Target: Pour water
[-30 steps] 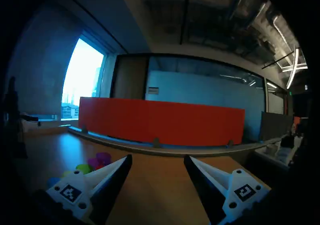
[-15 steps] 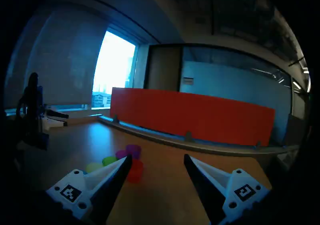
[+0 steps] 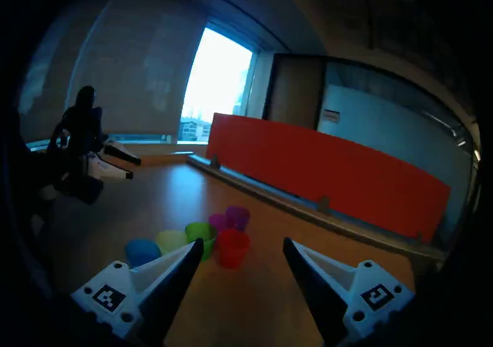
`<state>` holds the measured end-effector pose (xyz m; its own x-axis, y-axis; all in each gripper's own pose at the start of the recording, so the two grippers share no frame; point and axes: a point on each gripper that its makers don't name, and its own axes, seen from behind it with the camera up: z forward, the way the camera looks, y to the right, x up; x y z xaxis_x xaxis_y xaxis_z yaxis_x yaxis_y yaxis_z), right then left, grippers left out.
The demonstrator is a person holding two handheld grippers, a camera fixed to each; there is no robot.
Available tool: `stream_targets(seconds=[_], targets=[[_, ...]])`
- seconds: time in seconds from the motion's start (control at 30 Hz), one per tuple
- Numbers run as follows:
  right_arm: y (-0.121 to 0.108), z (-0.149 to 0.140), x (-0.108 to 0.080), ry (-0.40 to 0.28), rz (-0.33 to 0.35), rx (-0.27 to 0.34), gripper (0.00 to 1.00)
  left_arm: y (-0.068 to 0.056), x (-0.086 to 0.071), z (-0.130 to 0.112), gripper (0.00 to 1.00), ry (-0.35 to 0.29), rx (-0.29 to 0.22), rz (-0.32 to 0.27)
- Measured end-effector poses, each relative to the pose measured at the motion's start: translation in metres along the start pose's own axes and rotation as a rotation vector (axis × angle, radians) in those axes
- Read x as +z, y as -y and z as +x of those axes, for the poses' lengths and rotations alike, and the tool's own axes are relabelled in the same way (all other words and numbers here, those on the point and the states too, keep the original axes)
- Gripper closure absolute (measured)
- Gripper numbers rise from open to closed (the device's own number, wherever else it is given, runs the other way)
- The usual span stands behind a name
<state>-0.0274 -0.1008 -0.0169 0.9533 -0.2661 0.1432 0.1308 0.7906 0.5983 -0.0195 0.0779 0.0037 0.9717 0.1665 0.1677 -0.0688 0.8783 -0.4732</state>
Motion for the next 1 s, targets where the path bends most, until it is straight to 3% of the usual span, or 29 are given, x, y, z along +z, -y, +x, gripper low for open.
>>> stream_targets(seconds=[0.27, 0.47, 0.77, 1.0], targets=[[0.022, -0.007, 0.003, 0.034, 0.107, -0.029, 0.0, -0.014, 0.003, -0.008, 0.08, 0.03, 0.03, -0.047], [0.049, -0.031, 0.006, 0.101, 0.2, -0.063, 0.0, -0.022, 0.003, -0.017, 0.08, 0.054, 0.053, -0.08], [0.086, -0.057, 0.018, 0.157, 0.304, -0.072, 0.0, -0.025, 0.005, -0.033, 0.08, 0.093, 0.063, -0.095], [0.103, -0.072, 0.026, 0.187, 0.361, -0.066, 0.0, -0.02, 0.005, -0.042, 0.08, 0.104, 0.048, -0.08]])
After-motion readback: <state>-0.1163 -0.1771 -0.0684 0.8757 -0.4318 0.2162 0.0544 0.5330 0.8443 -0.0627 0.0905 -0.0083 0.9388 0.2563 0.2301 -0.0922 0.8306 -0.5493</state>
